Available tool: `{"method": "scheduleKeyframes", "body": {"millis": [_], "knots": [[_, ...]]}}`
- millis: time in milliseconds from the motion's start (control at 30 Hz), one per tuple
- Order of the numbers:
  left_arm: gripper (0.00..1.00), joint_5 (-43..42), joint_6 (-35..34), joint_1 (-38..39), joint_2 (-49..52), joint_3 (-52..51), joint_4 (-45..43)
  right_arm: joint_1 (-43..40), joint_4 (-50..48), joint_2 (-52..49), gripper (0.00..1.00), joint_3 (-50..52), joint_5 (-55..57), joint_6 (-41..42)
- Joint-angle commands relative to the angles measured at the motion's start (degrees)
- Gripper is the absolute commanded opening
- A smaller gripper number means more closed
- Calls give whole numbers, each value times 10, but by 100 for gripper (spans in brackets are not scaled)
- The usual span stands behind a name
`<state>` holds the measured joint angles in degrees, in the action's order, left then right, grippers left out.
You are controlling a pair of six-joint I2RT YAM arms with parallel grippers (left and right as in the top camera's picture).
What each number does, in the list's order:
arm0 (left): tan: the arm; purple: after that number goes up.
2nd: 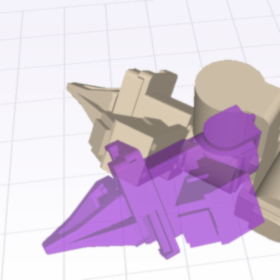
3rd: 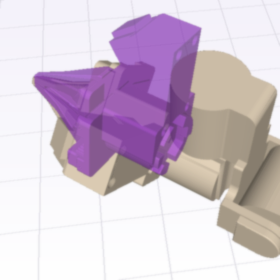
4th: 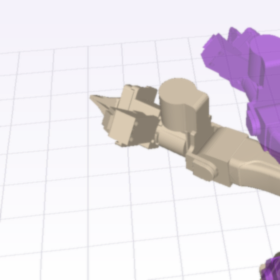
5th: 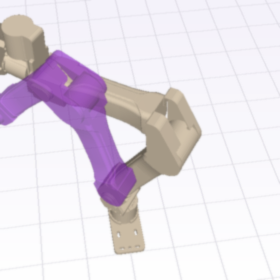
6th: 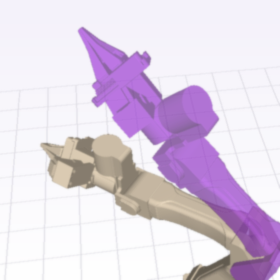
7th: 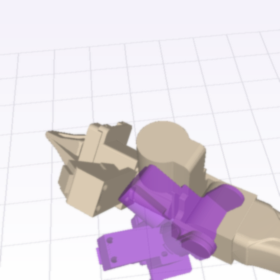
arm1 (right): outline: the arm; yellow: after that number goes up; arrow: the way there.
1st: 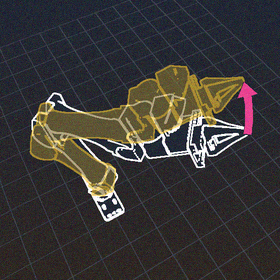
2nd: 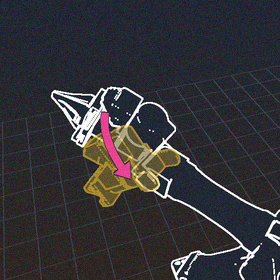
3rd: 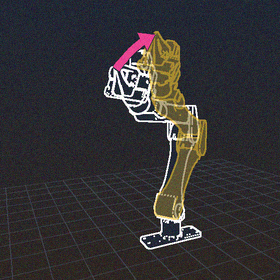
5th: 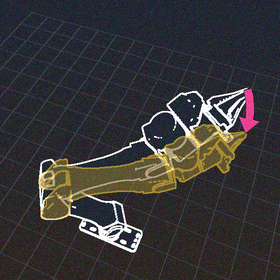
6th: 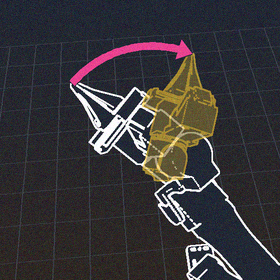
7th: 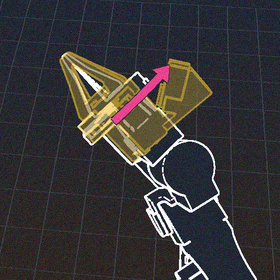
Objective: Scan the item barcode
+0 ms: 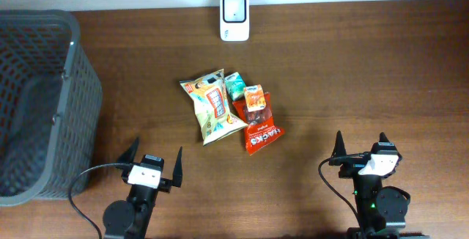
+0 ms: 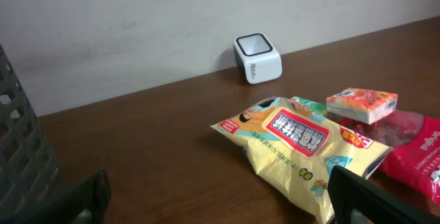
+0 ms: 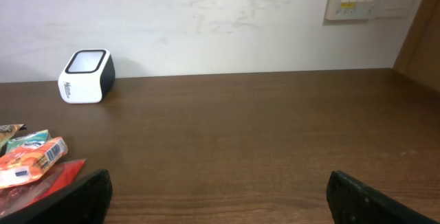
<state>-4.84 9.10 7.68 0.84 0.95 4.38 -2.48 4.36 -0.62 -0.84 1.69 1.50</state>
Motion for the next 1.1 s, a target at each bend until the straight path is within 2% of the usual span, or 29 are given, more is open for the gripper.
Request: {"method": "scheduleKeyframes", "body": {"millis": [0,167,367,400,433,533,1067], "knots": [[99,8,-9,-9,-6,-4,0,-2,1,4,99,5,5,3],[99,8,-9,-45,-6,-4,0,-2,1,4,98,5,5,3],[99,28,-10,-47,-6,-4,3,-2,1,4,99,5,5,3],[99,42,-26,-47,-6,-4,4,-2,1,4,99,5,5,3],[99,82,-102,-47,-6,-4,4,-2,1,4,98,5,5,3],[99,105,-151,-47,-6,-4,0,-2,1,4,99,5,5,3],[99,103,-144,-82,3,-4,1,-2,1,4,99,5,5,3]]}}
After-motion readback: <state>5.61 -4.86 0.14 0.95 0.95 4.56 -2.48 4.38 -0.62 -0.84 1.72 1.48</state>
